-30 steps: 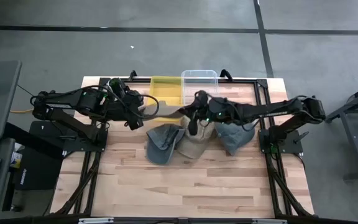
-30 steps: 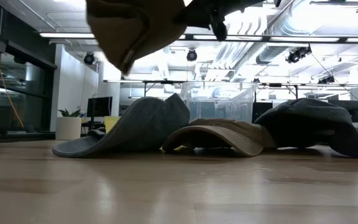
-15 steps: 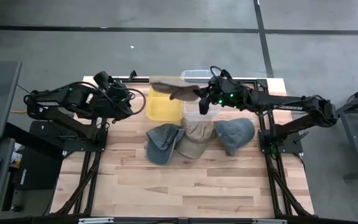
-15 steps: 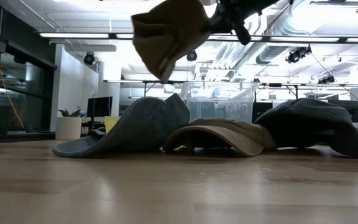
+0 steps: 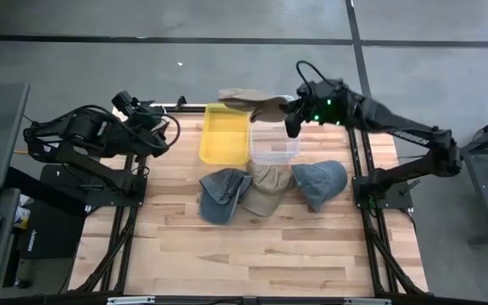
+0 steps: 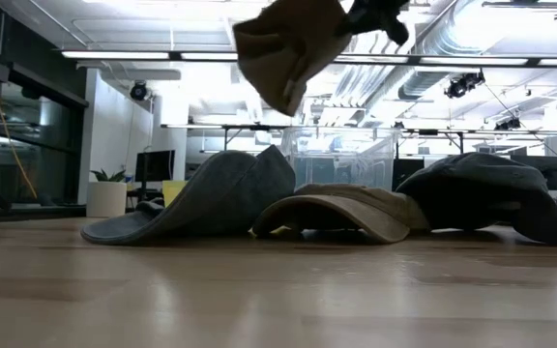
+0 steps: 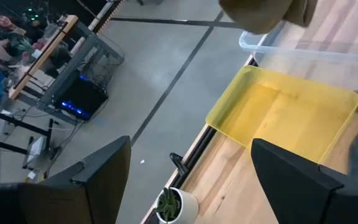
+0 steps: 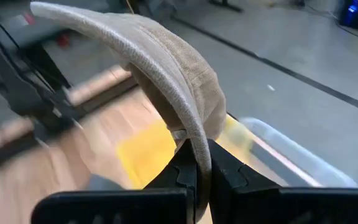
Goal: Pick & Place hat
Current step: Put the left brown cap into the transparent bin
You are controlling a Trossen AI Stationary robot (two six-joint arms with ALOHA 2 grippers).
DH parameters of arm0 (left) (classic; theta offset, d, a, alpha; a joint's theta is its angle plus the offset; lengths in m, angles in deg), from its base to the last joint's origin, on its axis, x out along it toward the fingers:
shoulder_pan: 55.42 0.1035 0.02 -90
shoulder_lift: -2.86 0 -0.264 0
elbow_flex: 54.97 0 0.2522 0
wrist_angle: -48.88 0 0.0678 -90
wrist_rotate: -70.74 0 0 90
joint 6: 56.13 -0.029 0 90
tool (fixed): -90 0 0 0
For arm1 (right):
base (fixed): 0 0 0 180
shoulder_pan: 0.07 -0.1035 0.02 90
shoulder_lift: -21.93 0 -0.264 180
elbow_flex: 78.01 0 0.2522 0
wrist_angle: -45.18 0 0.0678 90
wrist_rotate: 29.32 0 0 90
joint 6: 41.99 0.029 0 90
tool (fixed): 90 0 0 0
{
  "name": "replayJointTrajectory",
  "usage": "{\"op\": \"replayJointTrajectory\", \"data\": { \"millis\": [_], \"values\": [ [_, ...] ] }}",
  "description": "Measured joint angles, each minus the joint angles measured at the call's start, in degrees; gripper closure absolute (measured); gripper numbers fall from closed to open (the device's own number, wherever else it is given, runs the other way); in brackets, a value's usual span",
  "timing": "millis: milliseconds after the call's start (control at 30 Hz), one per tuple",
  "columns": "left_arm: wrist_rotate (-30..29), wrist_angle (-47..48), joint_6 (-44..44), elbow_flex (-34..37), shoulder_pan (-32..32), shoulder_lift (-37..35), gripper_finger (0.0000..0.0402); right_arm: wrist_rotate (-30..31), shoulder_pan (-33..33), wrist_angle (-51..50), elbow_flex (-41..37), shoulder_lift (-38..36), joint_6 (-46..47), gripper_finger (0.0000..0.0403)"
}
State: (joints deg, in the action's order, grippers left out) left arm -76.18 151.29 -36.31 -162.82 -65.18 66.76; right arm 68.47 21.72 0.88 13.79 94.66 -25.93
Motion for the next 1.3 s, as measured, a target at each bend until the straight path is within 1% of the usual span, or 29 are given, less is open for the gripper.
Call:
{"op": "replayJointTrajectory", "data": {
  "millis": [133, 300, 433, 567, 733, 933, 1167, 1300],
  "values": [
    [0.5, 0.0, 0.0, 0.0, 0.0, -0.2, 0.0092, 0.1, 2.8, -12.0, 10.6, 3.0, -4.2, 0.0397],
    [1.9, -0.2, 0.0, 0.0, 0.0, -0.7, 0.0092, -2.0, 5.9, -22.5, 21.4, 7.6, -8.6, 0.0397],
    [3.0, -0.2, 0.0, 0.0, 0.0, -0.4, 0.0092, -4.4, 7.6, -30.0, 28.2, 11.4, -10.9, 0.0397],
    [4.3, -0.5, 0.1, 0.0, 0.0, 0.1, 0.0092, -7.1, 8.7, -36.4, 33.2, 14.9, -12.3, 0.0397],
    [6.5, -0.9, 0.2, 0.0, 0.0, 0.0, 0.0092, -9.5, 10.2, -42.8, 37.5, 18.9, -13.8, 0.0397],
    [7.8, -1.5, 0.2, 0.0, 0.0, 0.1, 0.0092, -12.4, 11.9, -47.2, 40.4, 22.2, -15.9, 0.0397],
    [8.8, -1.5, 0.2, 0.0, 0.0, 0.1, 0.0092, -12.9, 13.8, -50.5, 41.3, 22.9, -16.6, 0.0397],
    [9.7, -1.6, 0.2, 0.0, 0.0, 0.1, 0.0092, -15.2, 14.5, -52.2, 41.3, 22.9, -17.6, 0.0397]
  ]
}}
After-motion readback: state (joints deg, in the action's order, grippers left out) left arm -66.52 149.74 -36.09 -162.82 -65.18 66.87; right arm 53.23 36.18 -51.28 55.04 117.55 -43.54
